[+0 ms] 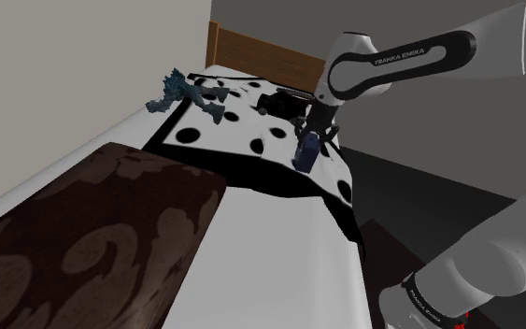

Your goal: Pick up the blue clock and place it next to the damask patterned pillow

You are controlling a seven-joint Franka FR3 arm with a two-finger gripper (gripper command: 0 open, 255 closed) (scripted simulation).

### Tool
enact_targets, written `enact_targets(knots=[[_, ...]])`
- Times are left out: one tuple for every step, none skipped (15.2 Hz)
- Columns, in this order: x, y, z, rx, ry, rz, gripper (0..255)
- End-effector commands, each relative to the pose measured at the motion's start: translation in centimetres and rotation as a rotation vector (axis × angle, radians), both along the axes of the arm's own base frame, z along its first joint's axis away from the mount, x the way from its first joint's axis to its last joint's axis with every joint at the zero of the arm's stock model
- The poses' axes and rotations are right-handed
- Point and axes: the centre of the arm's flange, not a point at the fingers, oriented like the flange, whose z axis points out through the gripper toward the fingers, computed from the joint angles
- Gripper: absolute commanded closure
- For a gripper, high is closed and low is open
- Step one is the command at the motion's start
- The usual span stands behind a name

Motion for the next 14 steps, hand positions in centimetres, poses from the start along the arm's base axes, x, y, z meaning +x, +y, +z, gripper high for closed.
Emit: enact_targets(knots=[[0.0,-0.2,1.1,0.000,0.000,0.000,255],[0.0,-0.2,1.7,0.000,0.000,0.000,255],[0.0,-0.2,2.2,0.000,0.000,0.000,255],[0.0,-0.2,2.7,0.000,0.000,0.000,255],[0.0,-0.2,3.2,0.000,0.000,0.000,255],[0.0,-0.2,3.8,0.000,0.000,0.000,255],[0.0,-0.2,4.3,0.000,0.000,0.000,255],[0.0,-0.2,4.8,0.000,0.000,0.000,255],[0.0,-0.2,5.3,0.000,0.000,0.000,255],[0.0,-0.2,5.9,0.000,0.000,0.000,255],[0.0,-0.2,6.4,0.000,0.000,0.000,255],[0.0,-0.2,6.9,0.000,0.000,0.000,255],[0.0,-0.2,7.5,0.000,0.000,0.000,255],[0.0,-0.2,8.0,0.000,0.000,0.000,255]])
